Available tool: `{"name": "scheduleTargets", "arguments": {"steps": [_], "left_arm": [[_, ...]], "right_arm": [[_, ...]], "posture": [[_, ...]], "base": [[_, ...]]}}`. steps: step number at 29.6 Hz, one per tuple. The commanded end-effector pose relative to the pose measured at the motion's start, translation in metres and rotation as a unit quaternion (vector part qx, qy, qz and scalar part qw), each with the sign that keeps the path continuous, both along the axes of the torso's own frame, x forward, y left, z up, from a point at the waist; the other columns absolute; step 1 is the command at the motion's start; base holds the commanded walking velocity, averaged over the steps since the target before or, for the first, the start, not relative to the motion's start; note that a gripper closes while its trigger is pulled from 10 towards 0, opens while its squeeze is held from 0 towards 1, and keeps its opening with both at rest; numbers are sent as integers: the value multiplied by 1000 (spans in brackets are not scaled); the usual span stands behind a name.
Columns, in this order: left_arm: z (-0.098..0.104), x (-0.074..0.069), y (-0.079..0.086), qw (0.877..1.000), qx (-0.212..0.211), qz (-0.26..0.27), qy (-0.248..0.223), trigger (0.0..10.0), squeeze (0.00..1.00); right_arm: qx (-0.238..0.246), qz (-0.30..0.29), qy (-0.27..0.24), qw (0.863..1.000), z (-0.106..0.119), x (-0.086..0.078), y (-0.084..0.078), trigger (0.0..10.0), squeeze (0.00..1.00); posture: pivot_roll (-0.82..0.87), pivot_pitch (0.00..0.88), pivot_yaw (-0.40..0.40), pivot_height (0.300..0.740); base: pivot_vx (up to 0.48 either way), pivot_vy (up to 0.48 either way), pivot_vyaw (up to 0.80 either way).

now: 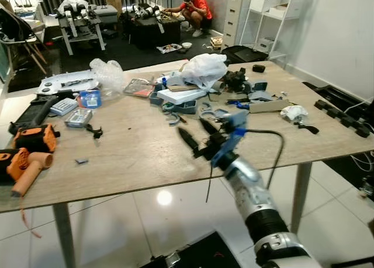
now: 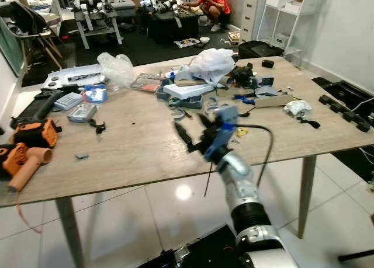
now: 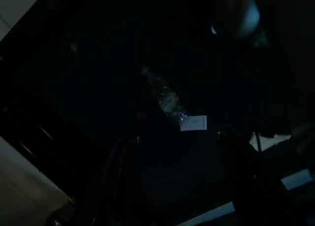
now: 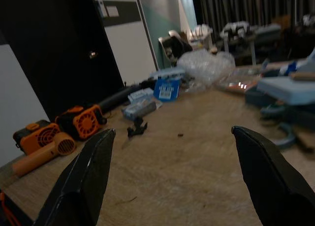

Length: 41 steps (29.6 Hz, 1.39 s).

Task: Picking trash to rubbish bin

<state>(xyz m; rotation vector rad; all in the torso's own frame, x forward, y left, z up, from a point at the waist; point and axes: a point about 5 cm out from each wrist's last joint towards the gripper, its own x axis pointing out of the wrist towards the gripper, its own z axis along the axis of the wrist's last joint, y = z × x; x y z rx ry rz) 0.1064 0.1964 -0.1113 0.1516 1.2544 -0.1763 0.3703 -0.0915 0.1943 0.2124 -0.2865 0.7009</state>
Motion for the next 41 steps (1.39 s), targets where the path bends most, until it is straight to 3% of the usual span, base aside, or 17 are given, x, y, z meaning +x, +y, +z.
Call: {"name": "scheduleTargets", "arguments": {"steps": [1,12,18,33,41], "left_arm": [[-2,-9,1,1000,2,-4,14,10000,0],[-2,-9,1,1000,3,-3,14,10000,0],[-2,-10,2,1000,6,-6,15,10000,0],[-3,-13,3,1000,7,8,26,10000,0],[-3,-12,4,1000,17,3,24,10000,0]], "right_arm": [[-3,-1,1,1000,-1,-1,0,10000,0],[-11,-1,10,1000,-6,-3,7,10000,0],[-2,-25,26,999,-7,0,2,10000,0],[-7,-17,29,999,-5,-1,9,10000,0],[-23,-17,22,999,-3,-1,6,10000,0]], "posture": [[-46,158,8,740],[-45,161,7,740],[-45,162,8,740],[-43,164,12,740],[-43,164,12,740]], "base": [[0,0,650],[0,0,650],[0,0,594],[0,-226,0],[0,0,641]]}}
